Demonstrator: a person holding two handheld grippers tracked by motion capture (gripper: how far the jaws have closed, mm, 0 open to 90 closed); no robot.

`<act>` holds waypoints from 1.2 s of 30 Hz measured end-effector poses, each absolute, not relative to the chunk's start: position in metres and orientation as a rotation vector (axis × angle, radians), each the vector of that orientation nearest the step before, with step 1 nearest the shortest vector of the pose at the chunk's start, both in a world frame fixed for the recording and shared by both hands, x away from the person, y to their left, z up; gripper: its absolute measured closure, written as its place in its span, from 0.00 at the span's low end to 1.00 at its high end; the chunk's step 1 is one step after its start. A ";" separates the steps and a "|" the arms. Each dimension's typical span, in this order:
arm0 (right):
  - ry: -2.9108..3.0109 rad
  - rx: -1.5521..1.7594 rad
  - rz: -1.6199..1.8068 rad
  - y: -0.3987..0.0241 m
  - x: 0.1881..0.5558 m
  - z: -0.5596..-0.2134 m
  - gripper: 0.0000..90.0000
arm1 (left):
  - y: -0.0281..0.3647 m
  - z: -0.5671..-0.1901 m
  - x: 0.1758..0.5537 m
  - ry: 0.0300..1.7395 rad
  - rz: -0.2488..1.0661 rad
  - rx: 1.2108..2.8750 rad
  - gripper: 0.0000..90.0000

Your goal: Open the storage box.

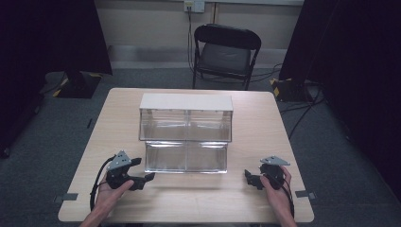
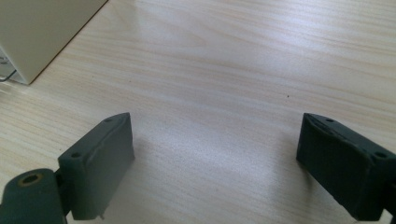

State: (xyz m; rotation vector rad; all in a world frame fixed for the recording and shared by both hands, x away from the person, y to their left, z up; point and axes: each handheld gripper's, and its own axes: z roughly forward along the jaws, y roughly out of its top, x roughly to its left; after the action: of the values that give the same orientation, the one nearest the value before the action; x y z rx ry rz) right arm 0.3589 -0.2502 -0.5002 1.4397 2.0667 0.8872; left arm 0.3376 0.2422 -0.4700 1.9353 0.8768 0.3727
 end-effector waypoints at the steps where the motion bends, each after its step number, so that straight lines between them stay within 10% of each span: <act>1: 2.067 1.439 0.887 -0.250 0.359 -0.500 0.11 | 0.242 -0.470 0.337 0.879 0.371 1.940 0.18; 36: 2.067 1.439 0.887 -0.250 0.359 -0.500 0.11 | 0.245 -0.466 0.335 0.852 0.338 1.898 0.17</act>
State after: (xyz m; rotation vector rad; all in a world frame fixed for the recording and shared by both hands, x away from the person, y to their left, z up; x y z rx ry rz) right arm 0.3589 -0.2503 -0.5002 1.4393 2.0668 0.8871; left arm 0.3351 0.2447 -0.4659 1.8983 0.8517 0.3384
